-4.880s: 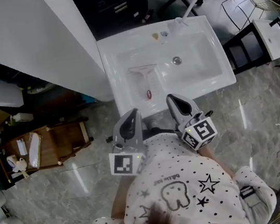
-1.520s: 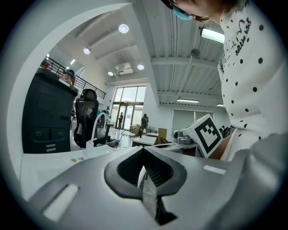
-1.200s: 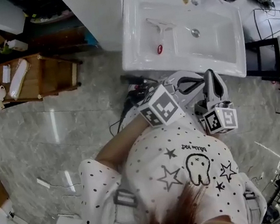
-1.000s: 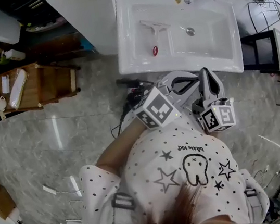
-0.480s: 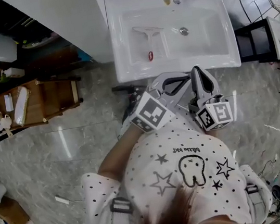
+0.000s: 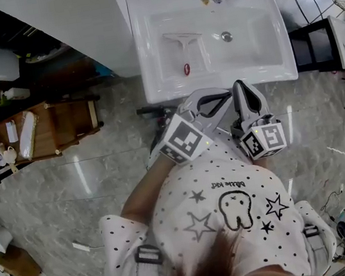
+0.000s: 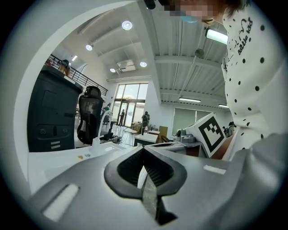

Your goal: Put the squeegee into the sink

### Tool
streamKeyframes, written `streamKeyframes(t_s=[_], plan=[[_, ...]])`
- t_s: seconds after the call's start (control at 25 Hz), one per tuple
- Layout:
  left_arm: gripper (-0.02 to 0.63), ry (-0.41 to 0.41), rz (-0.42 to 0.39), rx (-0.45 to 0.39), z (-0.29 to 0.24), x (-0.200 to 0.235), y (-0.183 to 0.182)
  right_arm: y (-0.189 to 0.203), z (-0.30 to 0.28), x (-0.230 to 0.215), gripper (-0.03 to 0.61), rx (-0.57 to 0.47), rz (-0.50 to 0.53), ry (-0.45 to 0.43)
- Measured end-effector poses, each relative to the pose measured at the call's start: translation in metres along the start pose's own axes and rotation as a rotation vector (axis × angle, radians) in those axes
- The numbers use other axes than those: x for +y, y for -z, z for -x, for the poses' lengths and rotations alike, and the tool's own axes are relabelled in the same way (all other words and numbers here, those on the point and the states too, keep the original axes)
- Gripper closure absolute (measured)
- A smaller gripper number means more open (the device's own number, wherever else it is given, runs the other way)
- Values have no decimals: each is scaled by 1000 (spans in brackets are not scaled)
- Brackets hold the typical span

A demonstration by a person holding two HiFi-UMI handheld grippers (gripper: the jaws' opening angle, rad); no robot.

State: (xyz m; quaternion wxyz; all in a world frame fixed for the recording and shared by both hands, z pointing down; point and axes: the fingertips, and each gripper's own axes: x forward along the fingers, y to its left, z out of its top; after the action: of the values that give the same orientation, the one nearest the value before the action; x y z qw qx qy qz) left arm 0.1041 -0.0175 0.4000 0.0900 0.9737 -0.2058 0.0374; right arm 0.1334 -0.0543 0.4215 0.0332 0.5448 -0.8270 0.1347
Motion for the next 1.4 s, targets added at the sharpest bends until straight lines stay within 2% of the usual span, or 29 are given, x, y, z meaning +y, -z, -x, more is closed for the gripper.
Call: streamKeyframes(t_s=[1.4], plan=[[617, -54, 20, -13, 20, 19, 0, 1, -19, 18, 580, 13, 5, -43]])
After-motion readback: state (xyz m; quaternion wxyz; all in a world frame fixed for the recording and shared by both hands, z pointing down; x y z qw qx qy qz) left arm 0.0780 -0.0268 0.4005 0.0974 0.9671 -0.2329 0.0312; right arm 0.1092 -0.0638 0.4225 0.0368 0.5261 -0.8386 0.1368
